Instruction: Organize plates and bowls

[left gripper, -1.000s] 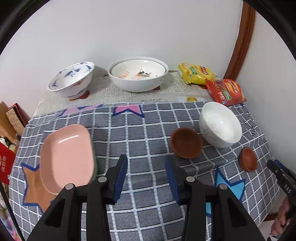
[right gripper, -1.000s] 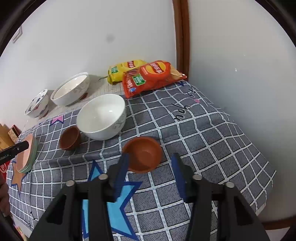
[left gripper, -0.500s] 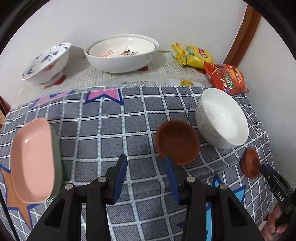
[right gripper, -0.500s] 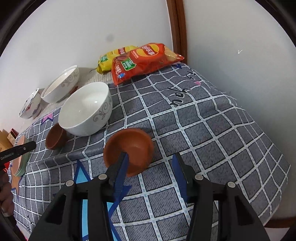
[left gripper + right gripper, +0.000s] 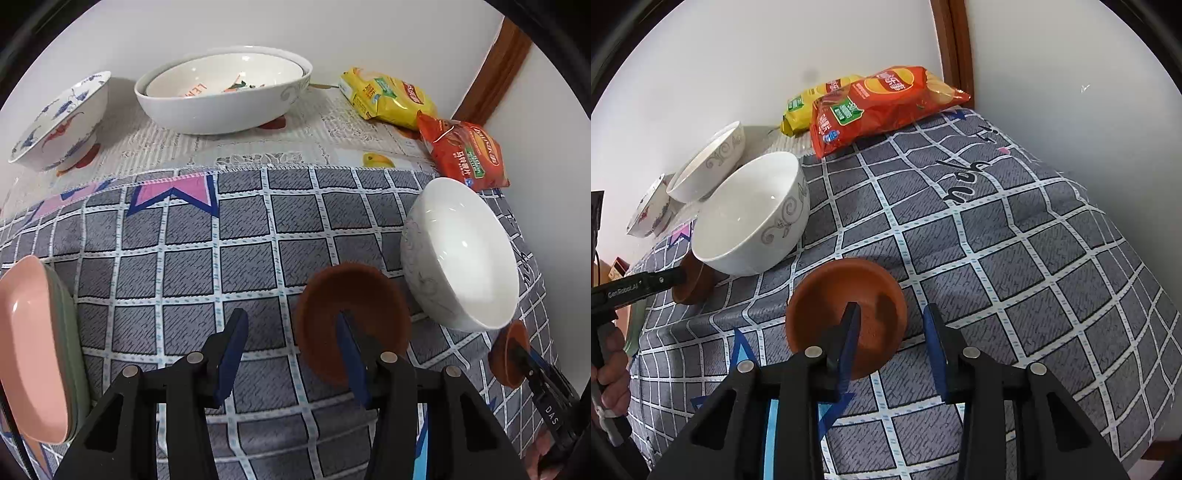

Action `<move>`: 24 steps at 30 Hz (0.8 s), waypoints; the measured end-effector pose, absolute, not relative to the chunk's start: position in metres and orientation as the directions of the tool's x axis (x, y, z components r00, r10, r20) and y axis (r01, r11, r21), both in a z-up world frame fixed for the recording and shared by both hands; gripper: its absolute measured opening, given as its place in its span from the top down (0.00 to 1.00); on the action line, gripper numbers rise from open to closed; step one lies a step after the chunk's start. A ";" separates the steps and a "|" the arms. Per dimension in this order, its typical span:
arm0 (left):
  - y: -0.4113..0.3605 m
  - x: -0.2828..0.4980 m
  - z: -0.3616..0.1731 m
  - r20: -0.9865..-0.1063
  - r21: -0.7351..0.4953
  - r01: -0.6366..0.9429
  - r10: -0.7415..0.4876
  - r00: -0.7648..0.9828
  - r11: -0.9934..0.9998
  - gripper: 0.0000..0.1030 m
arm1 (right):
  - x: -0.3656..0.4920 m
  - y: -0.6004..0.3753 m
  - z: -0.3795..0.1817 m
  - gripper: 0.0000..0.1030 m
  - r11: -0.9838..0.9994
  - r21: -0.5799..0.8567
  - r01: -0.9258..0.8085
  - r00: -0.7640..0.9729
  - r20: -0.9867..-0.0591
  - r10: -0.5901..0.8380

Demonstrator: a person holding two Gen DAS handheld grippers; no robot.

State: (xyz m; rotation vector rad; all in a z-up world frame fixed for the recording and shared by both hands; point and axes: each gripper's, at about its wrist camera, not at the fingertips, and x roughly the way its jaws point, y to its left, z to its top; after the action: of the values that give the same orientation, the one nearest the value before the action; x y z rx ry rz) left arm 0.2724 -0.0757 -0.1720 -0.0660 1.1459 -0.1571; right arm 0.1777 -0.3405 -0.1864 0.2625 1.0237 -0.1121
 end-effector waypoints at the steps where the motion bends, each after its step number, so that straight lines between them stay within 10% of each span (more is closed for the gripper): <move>1: -0.076 0.274 -0.173 -0.901 -0.137 0.094 -0.163 0.403 0.986 0.57 | 0.179 -0.341 -0.188 0.70 0.963 0.166 0.214 0.515 -0.857 0.033; 13: -0.086 0.283 -0.181 -0.899 -0.158 0.130 -0.197 0.391 0.979 0.85 | 0.186 -0.342 -0.197 0.89 0.959 0.172 0.224 0.510 -0.859 0.035; 24: -0.083 0.271 -0.164 -0.880 -0.171 0.139 -0.214 0.424 0.975 0.92 | 0.178 -0.331 -0.180 0.92 0.960 0.171 0.224 0.550 -0.835 0.020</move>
State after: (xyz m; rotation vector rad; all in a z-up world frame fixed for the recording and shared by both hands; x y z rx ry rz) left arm 0.2707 -0.0825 -0.1645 -0.0755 1.1114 -0.2213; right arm 0.1778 -0.3314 -0.1801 0.2711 0.9839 -0.1222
